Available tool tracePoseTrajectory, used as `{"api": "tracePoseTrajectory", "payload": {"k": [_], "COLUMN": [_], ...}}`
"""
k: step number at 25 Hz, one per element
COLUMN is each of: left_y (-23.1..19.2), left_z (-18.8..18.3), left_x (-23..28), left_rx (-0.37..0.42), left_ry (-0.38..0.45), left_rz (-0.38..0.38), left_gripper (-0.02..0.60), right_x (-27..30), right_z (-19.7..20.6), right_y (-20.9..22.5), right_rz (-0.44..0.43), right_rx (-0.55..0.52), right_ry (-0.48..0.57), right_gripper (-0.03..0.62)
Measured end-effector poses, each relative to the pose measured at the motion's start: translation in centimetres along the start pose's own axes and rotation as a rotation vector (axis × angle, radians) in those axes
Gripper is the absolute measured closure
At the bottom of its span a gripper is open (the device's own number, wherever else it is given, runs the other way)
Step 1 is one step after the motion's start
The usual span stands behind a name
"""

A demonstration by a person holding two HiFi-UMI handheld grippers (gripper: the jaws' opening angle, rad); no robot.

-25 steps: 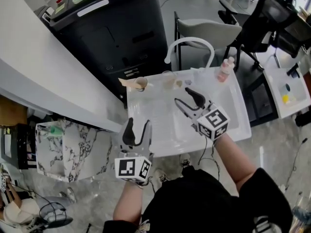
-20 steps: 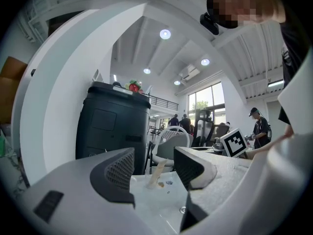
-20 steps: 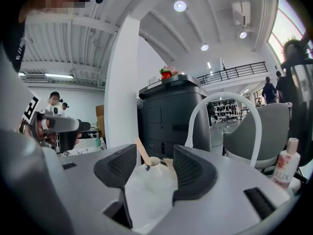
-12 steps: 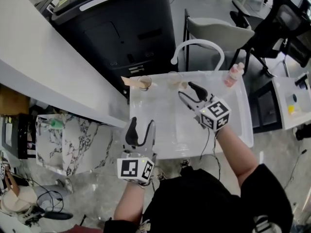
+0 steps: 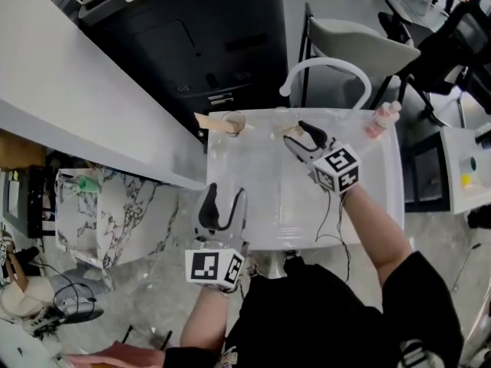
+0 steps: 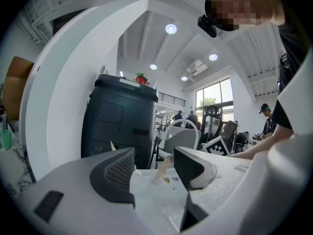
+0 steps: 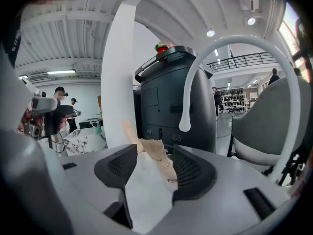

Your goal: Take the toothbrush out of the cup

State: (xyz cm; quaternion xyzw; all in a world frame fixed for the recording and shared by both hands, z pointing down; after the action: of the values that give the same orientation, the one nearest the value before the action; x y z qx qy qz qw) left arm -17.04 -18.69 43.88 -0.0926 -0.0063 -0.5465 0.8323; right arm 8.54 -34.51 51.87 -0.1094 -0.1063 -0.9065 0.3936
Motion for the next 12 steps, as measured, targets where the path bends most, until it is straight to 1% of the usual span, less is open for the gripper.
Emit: {"api": "tracePoseTrajectory", "payload": {"k": [4,12], "left_y": [-0.3,-1.1], "left_z": [0.6,1.5], "left_x": [-0.1,-0.7], "left_rx": [-0.004,-0.014], "left_ry": [-0.011,-0.031], "left_rz": [-0.021,-0.064], "left_gripper": [0.347,0.347], "right_x": [1.6,4.5], "right_z": [1.1,2.7], "right_y": [0.8,1.6], "right_rz": [-0.019,-0.053], "right_rx": [-0.03,-0.109], "right_ry": [-0.052,-0.122], "right_gripper": [0.367,0.381]}}
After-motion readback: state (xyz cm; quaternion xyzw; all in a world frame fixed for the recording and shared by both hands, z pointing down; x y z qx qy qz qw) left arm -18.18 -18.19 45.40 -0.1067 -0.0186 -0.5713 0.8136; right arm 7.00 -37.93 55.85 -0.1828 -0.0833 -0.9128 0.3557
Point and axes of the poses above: the fingertips, and each gripper's own axes: x forward along the fingers, y to its right, z out of its underside, the point moved 9 cm from there along -x, backward along the fingers, and after that the axes turned 2 degrees about x, right-handed, at the moved point
